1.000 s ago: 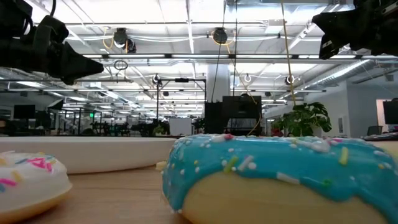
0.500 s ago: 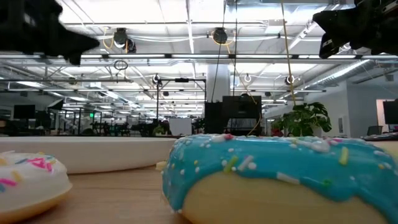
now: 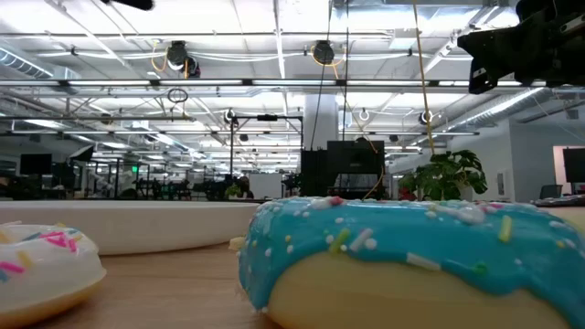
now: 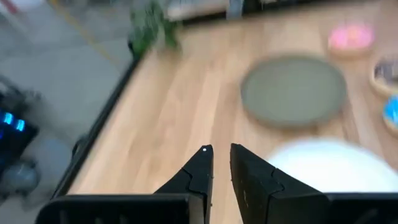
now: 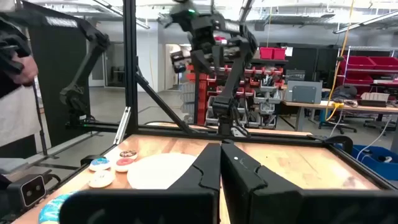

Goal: Pick & Place donuts
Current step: Put the small brown donut on the white plate

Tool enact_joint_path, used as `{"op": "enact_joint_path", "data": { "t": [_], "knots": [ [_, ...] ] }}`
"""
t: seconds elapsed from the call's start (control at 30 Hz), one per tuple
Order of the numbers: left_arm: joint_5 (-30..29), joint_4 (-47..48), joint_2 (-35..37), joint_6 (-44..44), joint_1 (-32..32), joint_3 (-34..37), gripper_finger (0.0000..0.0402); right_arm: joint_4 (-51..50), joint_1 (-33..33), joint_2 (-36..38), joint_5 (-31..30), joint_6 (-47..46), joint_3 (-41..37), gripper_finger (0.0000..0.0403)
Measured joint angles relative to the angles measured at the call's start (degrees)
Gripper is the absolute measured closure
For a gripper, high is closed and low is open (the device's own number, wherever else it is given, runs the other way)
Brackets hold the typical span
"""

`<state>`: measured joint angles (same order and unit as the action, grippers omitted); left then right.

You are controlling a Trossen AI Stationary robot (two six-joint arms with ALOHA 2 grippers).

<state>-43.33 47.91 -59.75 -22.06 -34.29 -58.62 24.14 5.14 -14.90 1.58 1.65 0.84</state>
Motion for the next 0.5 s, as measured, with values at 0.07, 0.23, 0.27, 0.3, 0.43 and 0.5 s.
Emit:
{"op": "enact_joint_path", "data": {
  "t": [0.07,0.23,0.27,0.3,0.43,0.5],
  "knots": [
    [0.76,11.09,-5.04,-10.9,-2.32,-6.85,0.0339,-0.69,-0.01,0.01,0.01,0.04,0.0,0.0403],
    [9.15,29.34,-13.44,-35.48,-7.71,-16.62,0.0339,-0.56,-0.01,-0.01,0.01,0.42,0.0,0.0403],
    [12.28,30.53,-14.41,-38.89,-8.74,-16.73,0.0339,-0.29,0.0,0.0,0.01,-0.33,0.0,0.0403],
    [15.76,30.89,-15.26,-41.21,-9.73,-16.59,0.0339,-0.07,-0.01,0.01,0.03,-1.58,0.0,0.0403],
    [24.85,26.94,-18.07,-46.47,-13.57,-14.62,0.0339,1.14,-0.01,0.01,0.16,-3.37,0.0,0.0403],
    [24.73,23.66,-19.4,-48.48,-15.41,-13.85,0.0339,1.97,0.01,0.01,0.18,-3.82,0.0,0.0403]
  ]
}}
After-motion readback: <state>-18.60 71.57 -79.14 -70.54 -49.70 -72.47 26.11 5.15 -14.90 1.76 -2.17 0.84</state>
